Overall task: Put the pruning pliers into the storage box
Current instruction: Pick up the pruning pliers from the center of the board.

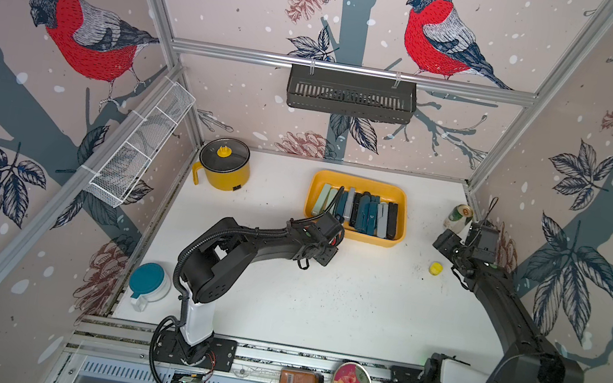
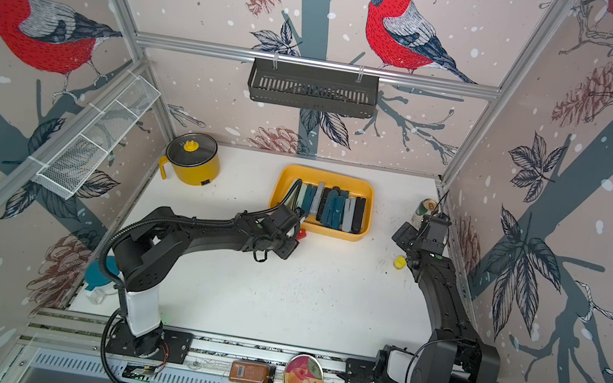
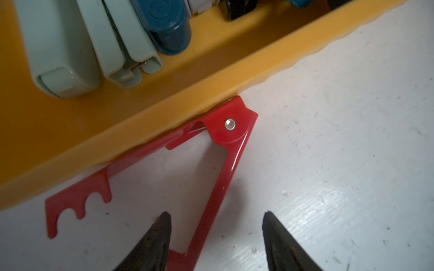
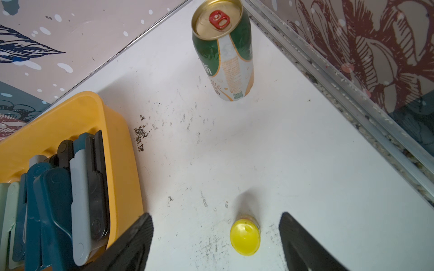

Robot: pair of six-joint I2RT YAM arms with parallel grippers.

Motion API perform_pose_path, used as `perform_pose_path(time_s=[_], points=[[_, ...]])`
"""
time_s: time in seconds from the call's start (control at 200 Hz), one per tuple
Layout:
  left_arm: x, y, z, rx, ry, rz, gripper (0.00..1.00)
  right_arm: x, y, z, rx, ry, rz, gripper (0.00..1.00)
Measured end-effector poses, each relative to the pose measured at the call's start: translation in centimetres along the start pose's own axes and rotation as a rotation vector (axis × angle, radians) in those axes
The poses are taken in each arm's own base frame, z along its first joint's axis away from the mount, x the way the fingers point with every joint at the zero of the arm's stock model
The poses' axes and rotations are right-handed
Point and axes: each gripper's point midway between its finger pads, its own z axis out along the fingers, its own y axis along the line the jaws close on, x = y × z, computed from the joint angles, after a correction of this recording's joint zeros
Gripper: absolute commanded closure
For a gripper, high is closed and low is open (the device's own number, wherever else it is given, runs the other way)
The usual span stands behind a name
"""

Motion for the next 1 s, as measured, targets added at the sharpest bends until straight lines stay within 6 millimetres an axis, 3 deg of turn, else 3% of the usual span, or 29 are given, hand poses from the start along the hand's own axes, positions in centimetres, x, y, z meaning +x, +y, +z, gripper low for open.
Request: perform_pose_path(time_s=[0.105, 0.315, 0.565, 0.68, 1.001], points=[[0.0, 0.0, 0.3, -0.004, 0.006, 0.005, 0.39, 0.0, -0.1, 0.0, 0.005, 0.0, 0.001, 0.15], [0.5, 0.0, 2.0, -0.015, 0.036, 0.016, 0.66, -0.1, -0.1, -0.1, 0.004, -0.001, 0.001, 0.15], [0.9, 0.3, 2.2, -0.001, 0.017, -0.013, 0.84, -0.1, -0.1, 0.0, 0.005, 0.001, 0.001, 0.15], [1.3, 1.0, 2.0, -0.005, 0.013, -0.05, 1.0, -0.1, -0.1, 0.0, 0.005, 0.001, 0.001, 0.15], [4.2, 2.5, -0.4, -0.036, 0.08, -0.089, 1.0, 0.0, -0.1, 0.0, 0.005, 0.002, 0.001, 0.15]])
